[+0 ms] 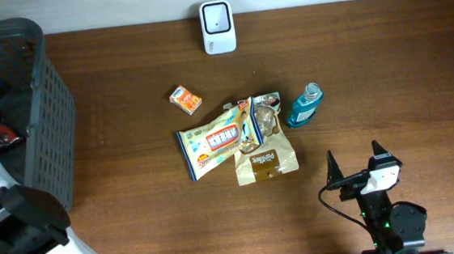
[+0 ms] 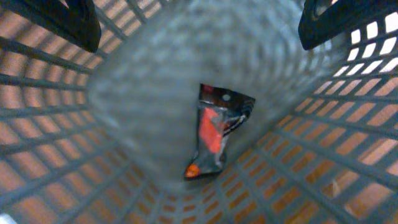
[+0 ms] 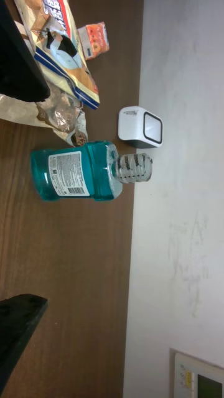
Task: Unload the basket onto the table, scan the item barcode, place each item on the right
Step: 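Return the left gripper into the basket toward the dark packet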
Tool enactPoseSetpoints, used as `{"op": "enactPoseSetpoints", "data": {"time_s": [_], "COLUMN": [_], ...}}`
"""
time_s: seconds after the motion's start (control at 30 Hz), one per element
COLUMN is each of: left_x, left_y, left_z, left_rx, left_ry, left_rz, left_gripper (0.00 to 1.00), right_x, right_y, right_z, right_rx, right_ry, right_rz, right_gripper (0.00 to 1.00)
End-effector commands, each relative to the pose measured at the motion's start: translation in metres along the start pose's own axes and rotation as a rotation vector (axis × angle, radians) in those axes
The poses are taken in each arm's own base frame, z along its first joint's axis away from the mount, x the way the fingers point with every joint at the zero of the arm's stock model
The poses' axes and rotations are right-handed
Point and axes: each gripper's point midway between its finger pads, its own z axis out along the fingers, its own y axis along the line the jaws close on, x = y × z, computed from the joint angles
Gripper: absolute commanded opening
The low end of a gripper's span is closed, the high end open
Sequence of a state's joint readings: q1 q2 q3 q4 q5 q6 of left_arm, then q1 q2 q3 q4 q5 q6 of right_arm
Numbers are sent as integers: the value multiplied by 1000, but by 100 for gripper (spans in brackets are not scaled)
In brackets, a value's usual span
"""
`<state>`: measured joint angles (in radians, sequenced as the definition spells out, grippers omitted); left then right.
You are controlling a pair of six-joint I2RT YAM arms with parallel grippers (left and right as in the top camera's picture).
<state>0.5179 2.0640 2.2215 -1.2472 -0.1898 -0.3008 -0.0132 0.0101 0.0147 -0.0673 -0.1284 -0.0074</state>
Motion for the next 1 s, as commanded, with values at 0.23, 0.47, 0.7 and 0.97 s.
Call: {"op": "enactPoseSetpoints", "data": {"time_s": [0.23, 0.47, 0.7, 0.97], "left_x": [-27, -29, -17, -1], "left_y": [-2, -9, 10, 20], "left_z": [50, 82, 97, 116], "left_rx": [-37, -17, -127, -186], "left_ry": [-184, -263, -263, -263], "left_rz": [-26, -15, 4, 1], "left_gripper": [99, 99, 96, 86], "right_x": [3, 3, 3, 3], "right_y": [-1, -1, -1, -1], "right_z": [0, 0, 0, 0], "right_rx": [5, 5, 5, 5], "right_ry": [5, 5, 5, 5], "right_rz": [1, 1, 1, 1], "right_gripper": [98, 99, 98, 98]}}
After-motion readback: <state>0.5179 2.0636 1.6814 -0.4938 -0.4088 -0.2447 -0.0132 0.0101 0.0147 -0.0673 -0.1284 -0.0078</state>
